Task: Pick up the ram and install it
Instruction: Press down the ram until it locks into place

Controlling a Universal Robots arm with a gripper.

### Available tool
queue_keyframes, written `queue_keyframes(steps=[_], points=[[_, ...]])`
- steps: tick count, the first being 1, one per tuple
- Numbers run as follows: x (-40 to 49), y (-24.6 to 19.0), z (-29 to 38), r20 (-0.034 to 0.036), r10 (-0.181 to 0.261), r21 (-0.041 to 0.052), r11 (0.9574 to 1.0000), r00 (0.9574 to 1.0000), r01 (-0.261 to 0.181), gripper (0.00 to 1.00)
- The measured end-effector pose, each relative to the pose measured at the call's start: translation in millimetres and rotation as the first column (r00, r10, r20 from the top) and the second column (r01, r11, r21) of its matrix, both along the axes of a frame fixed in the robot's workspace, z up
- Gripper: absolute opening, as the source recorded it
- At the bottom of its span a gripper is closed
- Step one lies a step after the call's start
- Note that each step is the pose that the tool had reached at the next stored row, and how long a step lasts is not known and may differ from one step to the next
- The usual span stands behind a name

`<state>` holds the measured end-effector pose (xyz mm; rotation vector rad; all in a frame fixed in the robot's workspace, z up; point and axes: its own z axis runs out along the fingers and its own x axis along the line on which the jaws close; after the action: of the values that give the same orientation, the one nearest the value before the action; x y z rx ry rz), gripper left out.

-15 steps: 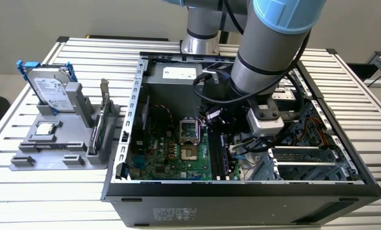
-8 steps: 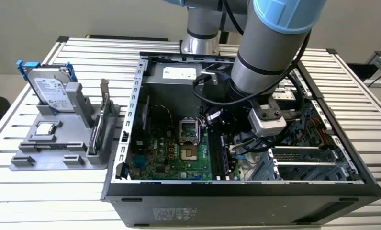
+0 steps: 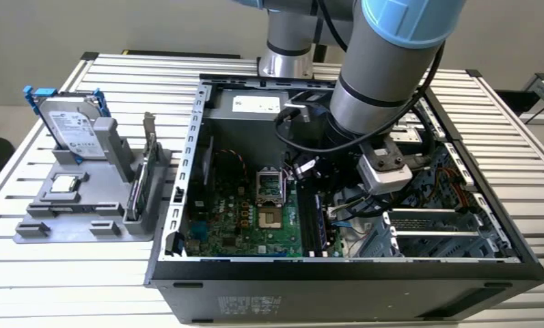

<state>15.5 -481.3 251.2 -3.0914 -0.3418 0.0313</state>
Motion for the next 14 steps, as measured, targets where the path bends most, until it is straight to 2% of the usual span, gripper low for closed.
queue_keyframes(steps=[14], points=[[0.0,0.0,-0.1,0.0001,0.054,0.0015,0.9985,0.9985,-0.054,0.0]])
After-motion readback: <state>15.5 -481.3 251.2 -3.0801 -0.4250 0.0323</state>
